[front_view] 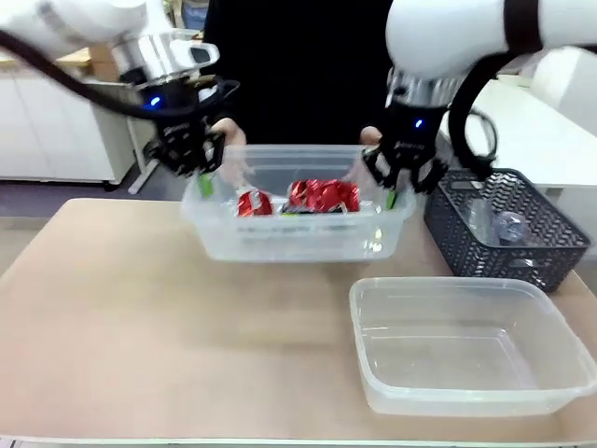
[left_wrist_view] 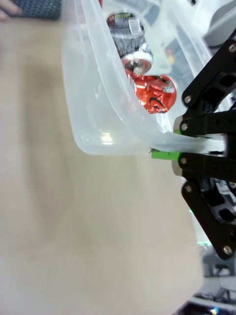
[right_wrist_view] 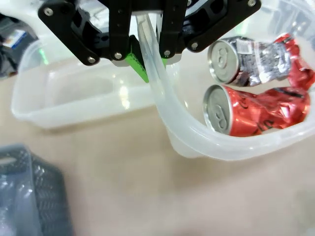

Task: Sort the waste into each basket.
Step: Offer the picked Organizing box to the human.

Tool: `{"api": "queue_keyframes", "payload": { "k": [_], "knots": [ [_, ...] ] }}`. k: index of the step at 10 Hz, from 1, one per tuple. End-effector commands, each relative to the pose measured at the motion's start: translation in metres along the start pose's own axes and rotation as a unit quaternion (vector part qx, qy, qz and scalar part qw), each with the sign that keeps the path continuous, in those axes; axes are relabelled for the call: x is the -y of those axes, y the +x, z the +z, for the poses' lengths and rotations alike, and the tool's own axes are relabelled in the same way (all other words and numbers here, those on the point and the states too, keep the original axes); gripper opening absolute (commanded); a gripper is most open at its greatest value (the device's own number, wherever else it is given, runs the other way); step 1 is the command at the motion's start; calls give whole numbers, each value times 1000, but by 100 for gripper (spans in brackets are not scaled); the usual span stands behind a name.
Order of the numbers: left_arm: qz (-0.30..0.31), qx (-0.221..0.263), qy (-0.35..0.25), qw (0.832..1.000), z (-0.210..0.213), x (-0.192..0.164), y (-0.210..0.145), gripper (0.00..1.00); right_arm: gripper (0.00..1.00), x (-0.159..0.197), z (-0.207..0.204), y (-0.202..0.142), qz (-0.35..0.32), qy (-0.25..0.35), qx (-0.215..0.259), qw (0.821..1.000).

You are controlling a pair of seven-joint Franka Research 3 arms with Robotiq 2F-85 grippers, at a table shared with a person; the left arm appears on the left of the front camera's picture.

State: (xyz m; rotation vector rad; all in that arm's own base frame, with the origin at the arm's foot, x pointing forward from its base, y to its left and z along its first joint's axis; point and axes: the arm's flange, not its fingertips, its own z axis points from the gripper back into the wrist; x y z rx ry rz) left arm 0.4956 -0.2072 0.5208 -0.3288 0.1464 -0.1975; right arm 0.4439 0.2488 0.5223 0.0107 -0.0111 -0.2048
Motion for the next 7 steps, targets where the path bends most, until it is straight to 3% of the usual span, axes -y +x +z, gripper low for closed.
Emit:
{"api": "queue_keyframes", "payload": {
  "k": [1,4,7],
  "knots": [
    [35,-6,-10,999,18,4,55,5,6,-39,13,48,1,-21,-21,1000],
    [46,-6,-34,998,18,-9,82,5,6,-54,-16,89,-5,-13,-53,999],
    [29,-3,-16,999,11,-28,84,5,6,-34,-24,86,3,-21,-41,999]
  ]
}}
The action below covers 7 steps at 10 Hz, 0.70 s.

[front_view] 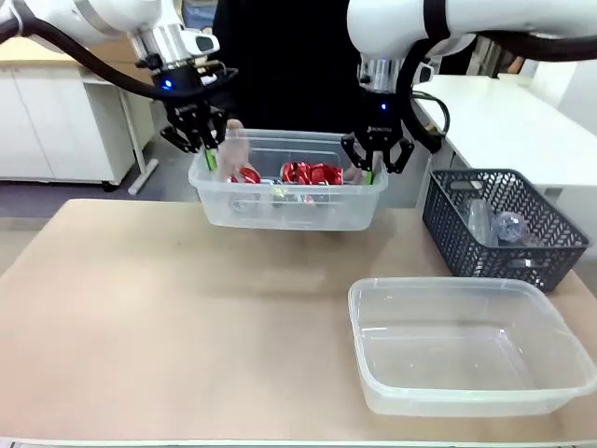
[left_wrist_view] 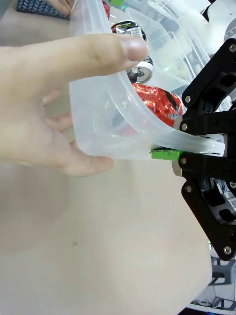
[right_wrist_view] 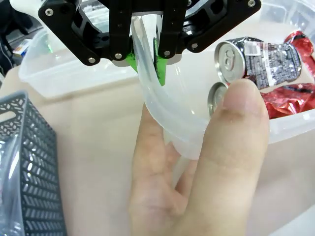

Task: Sort the waste into each basket.
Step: Offer the picked Organizing box to the human, then release the Organizing box you were holding.

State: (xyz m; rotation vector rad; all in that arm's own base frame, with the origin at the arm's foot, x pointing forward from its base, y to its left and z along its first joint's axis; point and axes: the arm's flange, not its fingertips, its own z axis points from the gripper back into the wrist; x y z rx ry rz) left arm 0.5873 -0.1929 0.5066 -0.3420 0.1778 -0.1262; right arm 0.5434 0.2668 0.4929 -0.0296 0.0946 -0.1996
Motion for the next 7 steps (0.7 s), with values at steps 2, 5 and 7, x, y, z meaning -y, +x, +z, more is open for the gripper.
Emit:
{"api": "queue_keyframes", "payload": {
  "k": [2,5,7],
  "knots": [
    [-8,6,-6,1000,4,5,-4,5,6,4,6,-8,0,4,9,1000],
    [-8,6,-6,1000,4,5,-4,5,6,4,6,-8,0,4,9,1000],
    [-8,6,-6,1000,4,5,-4,5,6,4,6,-8,0,4,9,1000]
  ]
}}
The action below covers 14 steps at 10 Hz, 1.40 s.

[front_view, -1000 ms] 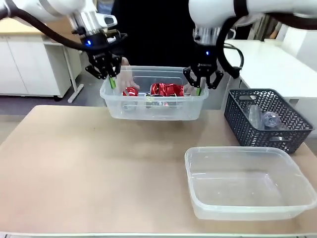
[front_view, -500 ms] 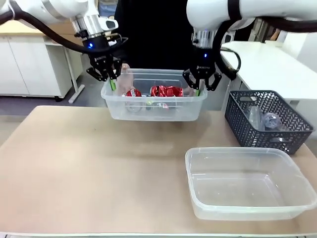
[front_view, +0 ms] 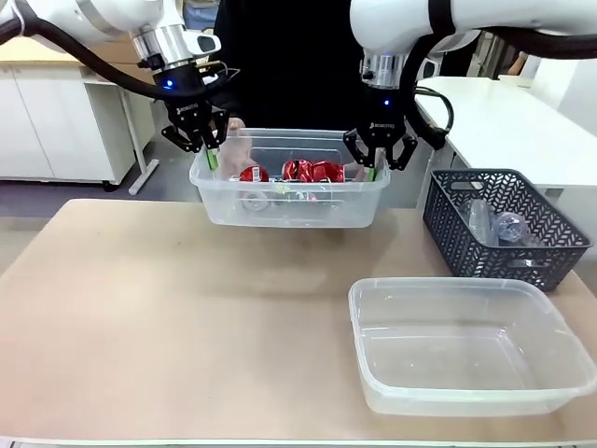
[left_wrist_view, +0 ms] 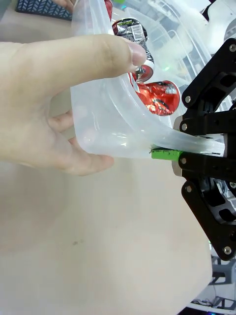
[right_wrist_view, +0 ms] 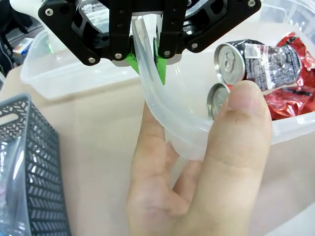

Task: Sort the waste into each basket.
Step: Release the Organizing box you were holding.

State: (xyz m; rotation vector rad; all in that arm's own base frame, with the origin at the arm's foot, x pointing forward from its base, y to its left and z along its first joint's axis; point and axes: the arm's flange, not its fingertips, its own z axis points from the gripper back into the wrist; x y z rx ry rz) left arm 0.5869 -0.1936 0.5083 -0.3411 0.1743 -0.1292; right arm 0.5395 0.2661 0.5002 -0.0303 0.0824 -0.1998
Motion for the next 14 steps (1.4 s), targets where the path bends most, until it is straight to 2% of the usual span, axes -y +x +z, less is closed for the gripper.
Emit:
{"api": "queue_keyframes", "payload": {
  "k": [1,2,3,4,5,6,9,10,13,14],
  "knots": [
    [-6,4,-6,1000,3,4,-4,5,6,2,-1,-4,0,4,3,1000],
    [-6,4,-6,1000,3,4,-4,5,6,2,-1,-4,0,4,3,1000],
    [0,0,0,1000,0,0,0,32,41,0,0,0,0,0,0,1000],
    [8,5,24,1000,7,4,-8,64,63,9,5,-7,-18,-3,40,999],
    [8,10,28,1000,11,4,-14,91,98,18,11,-12,-10,13,41,999],
    [9,22,23,999,13,4,-20,100,100,31,20,-10,-15,32,45,998],
    [11,32,23,999,17,4,-25,97,98,32,22,-11,-16,35,48,998],
    [13,36,23,999,18,3,-27,100,100,32,22,-11,1,42,40,998],
    [11,40,13,999,19,2,-29,100,100,33,20,-10,1,53,32,998],
    [17,30,1,999,18,2,-28,100,100,26,13,-9,25,38,31,998]
  ]
}}
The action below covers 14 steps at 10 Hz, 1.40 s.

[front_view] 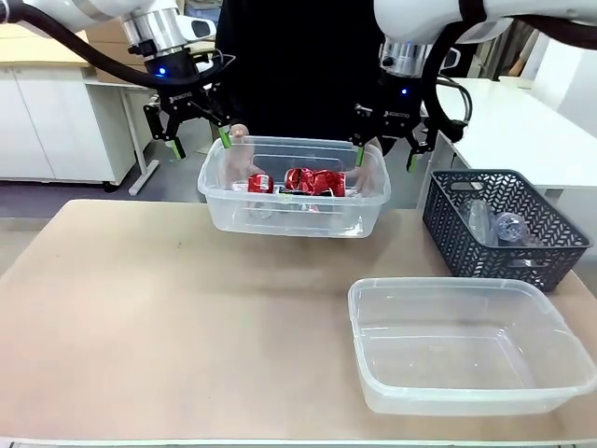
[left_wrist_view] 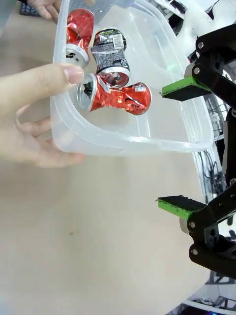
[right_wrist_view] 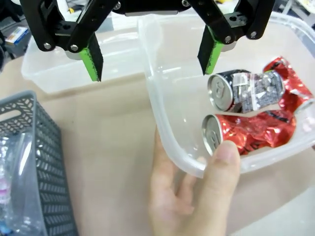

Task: Sort the waste into each basket.
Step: Release the Organizing box you were holding, then pick up the Organizing box on the right side of the table and lift it.

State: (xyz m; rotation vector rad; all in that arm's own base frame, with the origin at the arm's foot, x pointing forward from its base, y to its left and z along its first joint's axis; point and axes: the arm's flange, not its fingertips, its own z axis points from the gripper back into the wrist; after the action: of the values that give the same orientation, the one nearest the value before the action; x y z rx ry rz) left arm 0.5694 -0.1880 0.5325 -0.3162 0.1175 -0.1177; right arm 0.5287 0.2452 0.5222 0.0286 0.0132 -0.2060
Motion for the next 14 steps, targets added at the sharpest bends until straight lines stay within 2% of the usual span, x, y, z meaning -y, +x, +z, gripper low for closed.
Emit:
{"api": "queue_keyframes", "payload": {
  "k": [1,7,8,9,10,11,12,13,14],
  "knots": [
    [-2,2,2,1000,2,1,0,100,100,1,3,1,-7,1,3,1000],
    [-2,2,0,1000,1,2,1,100,100,1,3,1,-7,1,3,1000],
    [-59,2,22,998,20,17,-19,100,100,0,1,1,-1,1,1,1000],
    [-104,33,15,994,45,11,-74,100,100,57,39,-53,34,68,47,996],
    [-117,54,-21,991,53,-2,-124,100,100,109,51,-98,64,125,55,989],
    [-130,65,-30,989,47,-9,-163,100,100,147,47,-128,79,149,25,985],
    [-142,62,-21,988,40,-12,-197,100,100,172,41,-153,62,160,14,985],
    [-160,65,-14,985,34,-12,-231,100,100,199,38,-178,45,182,22,982],
    [-153,82,-11,985,27,-12,-253,100,100,218,32,-193,11,175,42,984]
  ]
}}
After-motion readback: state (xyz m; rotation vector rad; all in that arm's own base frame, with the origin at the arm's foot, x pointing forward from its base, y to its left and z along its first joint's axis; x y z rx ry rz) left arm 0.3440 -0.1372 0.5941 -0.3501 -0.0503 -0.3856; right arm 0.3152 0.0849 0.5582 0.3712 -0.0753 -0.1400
